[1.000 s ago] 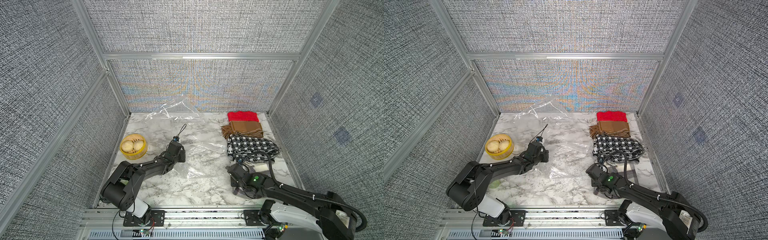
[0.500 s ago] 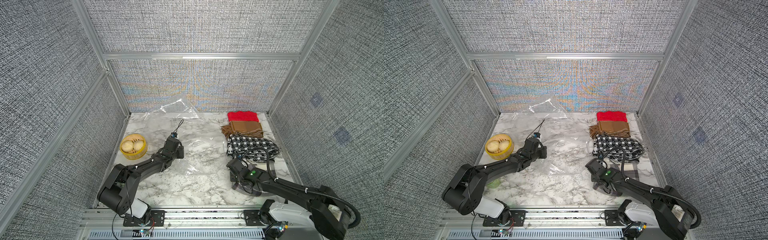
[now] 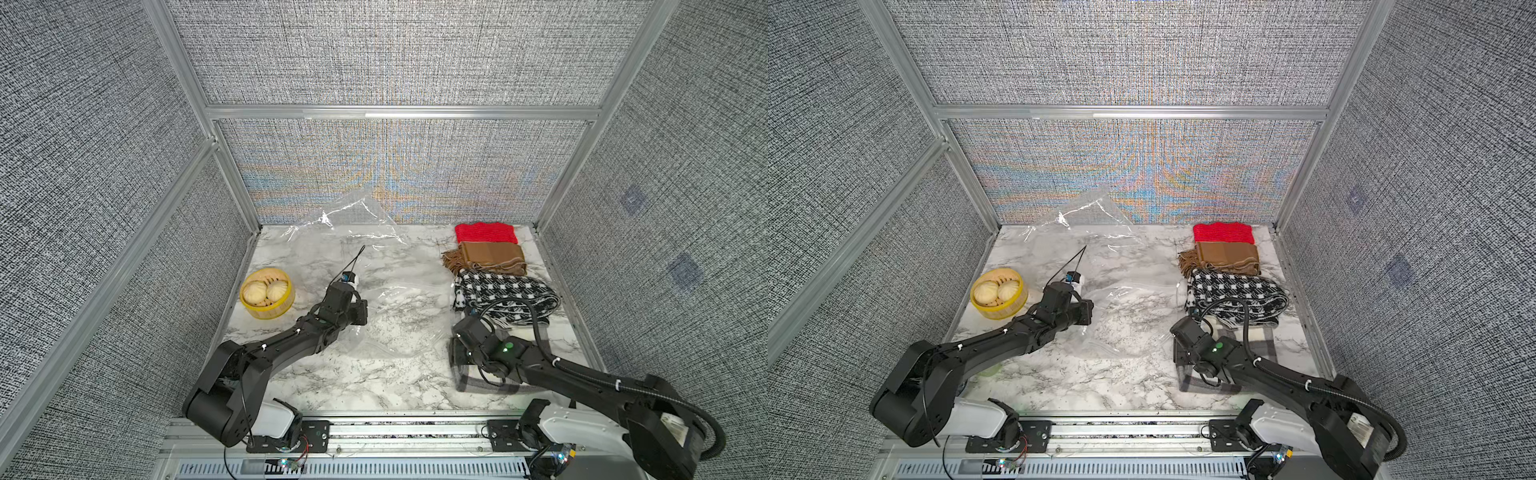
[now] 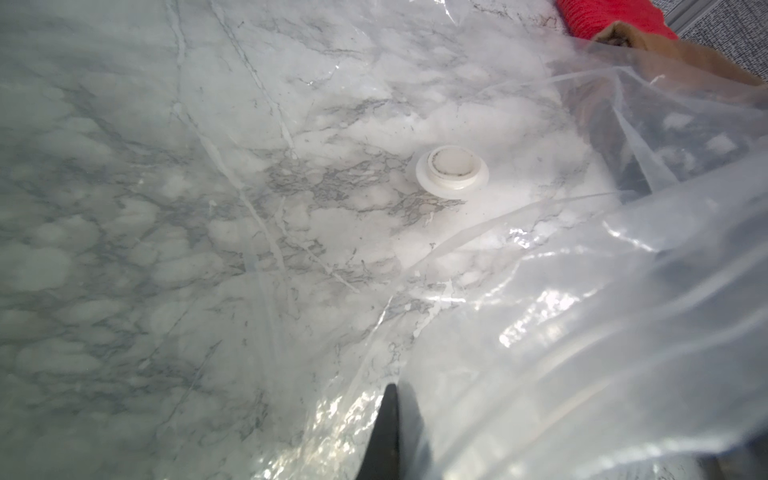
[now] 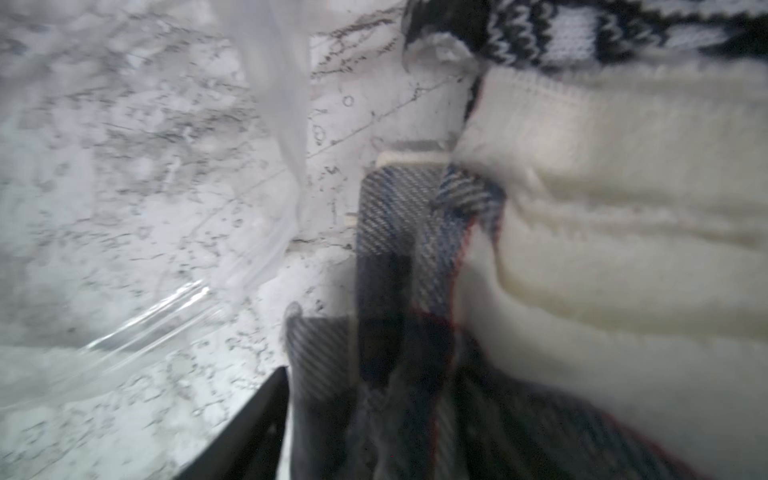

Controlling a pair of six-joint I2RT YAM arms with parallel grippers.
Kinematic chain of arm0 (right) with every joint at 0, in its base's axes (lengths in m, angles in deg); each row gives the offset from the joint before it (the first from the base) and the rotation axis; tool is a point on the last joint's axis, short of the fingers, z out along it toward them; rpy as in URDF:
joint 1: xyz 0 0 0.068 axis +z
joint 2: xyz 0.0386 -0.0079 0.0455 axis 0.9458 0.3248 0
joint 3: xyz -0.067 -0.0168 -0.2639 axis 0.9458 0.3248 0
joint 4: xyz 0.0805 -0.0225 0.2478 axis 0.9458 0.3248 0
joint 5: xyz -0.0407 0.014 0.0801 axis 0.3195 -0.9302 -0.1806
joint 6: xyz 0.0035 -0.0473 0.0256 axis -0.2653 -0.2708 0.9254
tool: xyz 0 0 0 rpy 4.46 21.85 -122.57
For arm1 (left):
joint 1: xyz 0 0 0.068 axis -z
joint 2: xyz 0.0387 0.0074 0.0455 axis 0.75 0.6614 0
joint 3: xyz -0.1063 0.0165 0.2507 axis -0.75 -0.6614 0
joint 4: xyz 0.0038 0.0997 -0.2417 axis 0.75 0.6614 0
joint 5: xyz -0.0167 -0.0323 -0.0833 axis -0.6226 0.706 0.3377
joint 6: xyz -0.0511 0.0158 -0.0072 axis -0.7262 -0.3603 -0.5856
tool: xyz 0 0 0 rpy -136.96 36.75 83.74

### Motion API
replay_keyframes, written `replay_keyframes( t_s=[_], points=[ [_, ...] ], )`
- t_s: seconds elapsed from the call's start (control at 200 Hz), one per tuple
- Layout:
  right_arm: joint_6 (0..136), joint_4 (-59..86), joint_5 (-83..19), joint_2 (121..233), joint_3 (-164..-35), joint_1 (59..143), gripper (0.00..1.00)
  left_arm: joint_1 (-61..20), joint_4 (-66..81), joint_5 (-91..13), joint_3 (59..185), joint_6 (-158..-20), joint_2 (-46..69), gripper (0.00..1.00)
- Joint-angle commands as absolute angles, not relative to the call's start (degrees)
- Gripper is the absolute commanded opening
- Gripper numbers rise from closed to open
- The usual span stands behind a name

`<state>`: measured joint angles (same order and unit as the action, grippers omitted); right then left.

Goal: Take the scarf out of the vacuum bag
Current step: Take out the scarf from the vacuum bag.

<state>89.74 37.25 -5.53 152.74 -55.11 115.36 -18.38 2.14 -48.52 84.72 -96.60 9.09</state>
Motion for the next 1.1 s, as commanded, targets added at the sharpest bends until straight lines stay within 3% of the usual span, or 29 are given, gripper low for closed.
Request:
replay_keyframes(
  t_s=[0.0, 0.105, 0.21, 0.265, 0.435, 0.53, 0.891, 1.096],
  points=[
    [89.93, 42.30, -8.38, 150.83, -56.48, 115.17, 0.77, -18.53, 0.13, -47.19, 84.61, -96.54, 8.76, 0.00],
    [89.70, 44.43, -8.65, 148.73, -56.84, 115.08, 0.76, -18.50, 0.04, -46.63, 84.53, -96.46, 8.76, 0.00],
    [90.74, 45.81, -6.58, 146.94, -55.72, 114.99, 0.60, -18.46, -0.40, -46.69, 83.70, -96.61, 8.36, 0.00],
    [91.08, 45.95, -5.36, 146.65, -55.11, 114.99, 0.57, -18.53, -0.62, -46.57, 83.40, -96.71, 8.25, 0.00],
    [88.83, 42.49, -9.23, 151.65, -55.21, 115.87, 0.69, -18.51, -1.37, -45.77, 82.86, -96.74, 8.73, 0.00],
    [90.92, 46.58, -4.64, 156.45, -56.19, 119.12, 0.76, -18.51, -1.77, -45.69, 82.21, -96.81, 8.92, 0.00],
    [99.40, 51.47, 6.51, 171.01, -59.36, 126.55, 0.67, -18.52, -3.21, -44.59, 81.01, -97.25, 9.20, 0.00],
    [99.12, 50.74, 6.06, 170.86, -58.75, 123.82, 0.31, -18.51, -3.39, -44.24, 81.10, -97.24, 9.37, 0.00]
  ],
)
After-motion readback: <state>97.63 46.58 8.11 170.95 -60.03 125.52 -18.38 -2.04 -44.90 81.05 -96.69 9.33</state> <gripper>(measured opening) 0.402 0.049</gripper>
